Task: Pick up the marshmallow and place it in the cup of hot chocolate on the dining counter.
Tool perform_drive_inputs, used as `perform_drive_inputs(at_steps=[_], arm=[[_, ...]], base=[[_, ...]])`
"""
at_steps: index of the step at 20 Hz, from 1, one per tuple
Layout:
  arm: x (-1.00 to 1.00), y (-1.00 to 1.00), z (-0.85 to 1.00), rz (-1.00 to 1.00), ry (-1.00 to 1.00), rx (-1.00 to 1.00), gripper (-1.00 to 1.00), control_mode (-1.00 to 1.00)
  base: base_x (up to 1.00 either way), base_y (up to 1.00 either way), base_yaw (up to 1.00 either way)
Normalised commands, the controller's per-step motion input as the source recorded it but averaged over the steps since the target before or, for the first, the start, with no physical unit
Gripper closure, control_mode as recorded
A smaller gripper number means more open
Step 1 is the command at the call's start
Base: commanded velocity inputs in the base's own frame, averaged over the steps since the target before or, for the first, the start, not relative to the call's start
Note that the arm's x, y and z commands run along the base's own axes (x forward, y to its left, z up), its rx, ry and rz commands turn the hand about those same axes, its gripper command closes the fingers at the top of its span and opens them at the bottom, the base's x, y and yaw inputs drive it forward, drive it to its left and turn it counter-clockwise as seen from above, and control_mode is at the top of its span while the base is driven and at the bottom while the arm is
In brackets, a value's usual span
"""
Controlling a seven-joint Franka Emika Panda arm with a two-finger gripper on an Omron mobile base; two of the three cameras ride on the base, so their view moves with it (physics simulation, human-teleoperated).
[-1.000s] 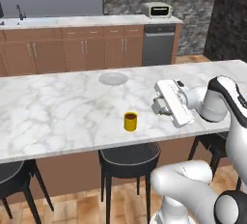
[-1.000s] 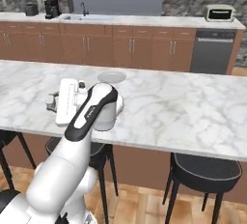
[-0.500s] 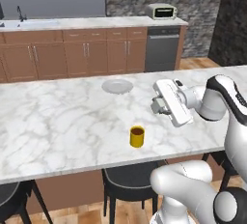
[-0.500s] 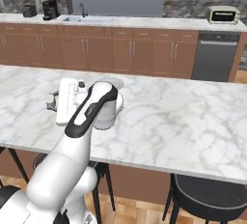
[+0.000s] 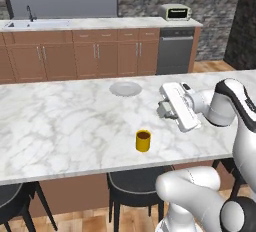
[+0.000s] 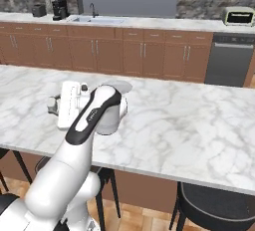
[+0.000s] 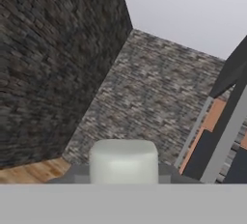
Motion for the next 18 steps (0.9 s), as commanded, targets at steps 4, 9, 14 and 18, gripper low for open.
perform_drive_inputs(at_steps=[4,9,14,18], arm=[[0.61,-0.23,-0.12,0.12,0.09,0.01,1.00,-1.00],[0.55,-0.10,-0.21,0.03,0.14,-0.01,1.00,-1.00],[0.20,0.04,-0.29,0.00,0.01,-0.15,1.00,-1.00],[0.17,0.15,-0.42,-0.01,-0.10,-0.22,1.00,-1.00]], base=[[0.00,0.00,0.00],[0.00,0.00,0.00],[0.00,0.00,0.00],[0.00,0.00,0.00]])
